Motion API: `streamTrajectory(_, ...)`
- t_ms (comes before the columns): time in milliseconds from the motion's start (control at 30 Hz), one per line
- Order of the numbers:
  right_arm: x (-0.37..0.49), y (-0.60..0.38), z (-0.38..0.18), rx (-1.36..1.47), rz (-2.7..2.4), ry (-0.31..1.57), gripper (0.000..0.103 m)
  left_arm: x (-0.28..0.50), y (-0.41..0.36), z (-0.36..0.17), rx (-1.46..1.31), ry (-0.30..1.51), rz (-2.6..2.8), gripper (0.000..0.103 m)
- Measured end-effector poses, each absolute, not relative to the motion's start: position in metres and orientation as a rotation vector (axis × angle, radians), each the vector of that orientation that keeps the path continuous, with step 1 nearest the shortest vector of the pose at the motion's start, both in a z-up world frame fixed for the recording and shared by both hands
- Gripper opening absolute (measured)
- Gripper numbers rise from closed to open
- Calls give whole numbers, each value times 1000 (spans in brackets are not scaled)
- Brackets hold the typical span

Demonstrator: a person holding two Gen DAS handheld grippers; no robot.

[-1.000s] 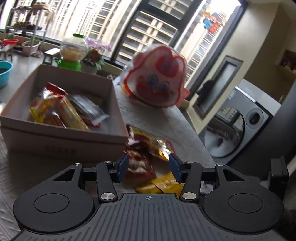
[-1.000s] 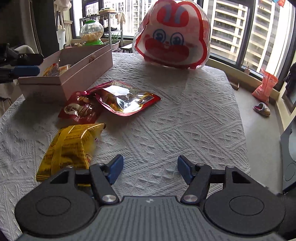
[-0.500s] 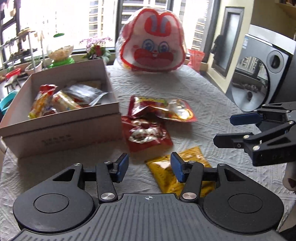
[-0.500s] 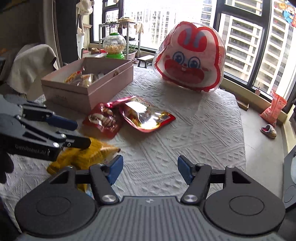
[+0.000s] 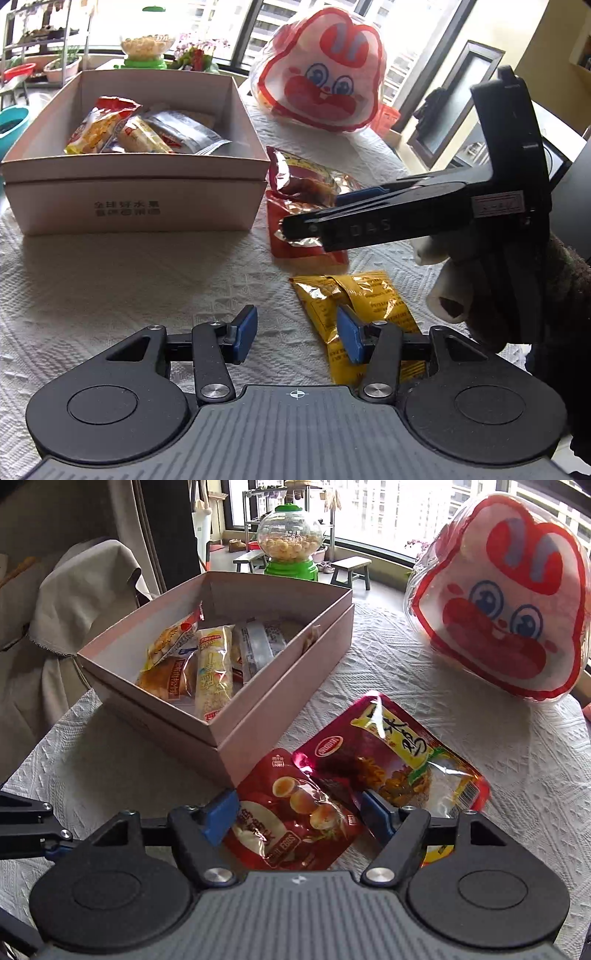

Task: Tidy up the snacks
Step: 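Grasp the yellow bag on the table with the left tool, then lift the yellow bag with the left tool while the right tool grasps the Peppa Pig pack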

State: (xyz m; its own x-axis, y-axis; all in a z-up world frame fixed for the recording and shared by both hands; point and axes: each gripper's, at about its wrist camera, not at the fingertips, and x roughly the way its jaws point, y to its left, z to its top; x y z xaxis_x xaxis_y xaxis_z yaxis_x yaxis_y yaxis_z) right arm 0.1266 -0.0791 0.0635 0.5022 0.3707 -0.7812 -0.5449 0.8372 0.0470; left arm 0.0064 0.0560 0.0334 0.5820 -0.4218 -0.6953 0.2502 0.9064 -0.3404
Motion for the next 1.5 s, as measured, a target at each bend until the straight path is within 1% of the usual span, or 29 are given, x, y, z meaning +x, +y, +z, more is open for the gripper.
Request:
streamTrajectory(100, 123, -112, 66, -176, 494, 896, 72, 7, 50, 35, -212, 861, -418, 53)
streamTrajectory(267, 105, -172, 75, -190, 266, 876, 71, 8, 21, 39, -144, 849, -471, 53)
streamTrajectory(367, 73, -203, 86, -92, 382, 902, 71, 6, 0, 42, -51, 826, -476, 54)
streamTrajectory(400, 60, -207, 88, -73, 435, 916, 71, 6, -5, 42, -22, 822, -473, 54)
streamTrajectory(433, 47, -206, 87, -66, 489, 932, 71, 7, -10, 43, 11, 813, -464, 58)
streamTrajectory(467, 33, -203, 86, -70, 535, 946, 71, 7, -11, 43, 26, 811, -455, 58)
streamTrajectory(633, -18, -156, 71, -222, 661, 937, 71, 8, 4, 46, 56, 809, -335, 54)
streamTrajectory(700, -33, -134, 61, -352, 669, 902, 71, 7, 13, 46, 44, 820, -310, 54)
streamTrajectory(733, -39, -126, 57, -435, 640, 876, 75, 7, 20, 46, 32, 824, -299, 54)
streamTrajectory(800, -45, -126, 58, -508, 625, 807, 75, 8, 32, 45, -32, 838, -302, 54)
streamTrajectory(933, -29, -150, 58, -531, 484, 798, 75, 16, 51, 37, -293, 908, -373, 54)
streamTrajectory(1033, -15, -175, 55, -514, 315, 783, 75, 22, 40, 32, -325, 943, -408, 54)
streamTrajectory(1100, -7, -193, 56, -439, 275, 800, 75, 28, 28, 31, -325, 954, -434, 54)
streamTrajectory(1200, -3, -213, 61, -281, 301, 820, 75, 39, 6, 32, -270, 932, -431, 54)
streamTrajectory(1267, -5, -218, 61, -227, 322, 820, 75, 45, -13, 33, -197, 906, -429, 54)
streamTrajectory(1433, -11, -214, 54, -253, 302, 792, 75, 33, -59, 36, 142, 784, -434, 56)
streamTrajectory(1500, -13, -212, 49, -278, 291, 785, 76, 23, -61, 42, 188, 751, -450, 54)
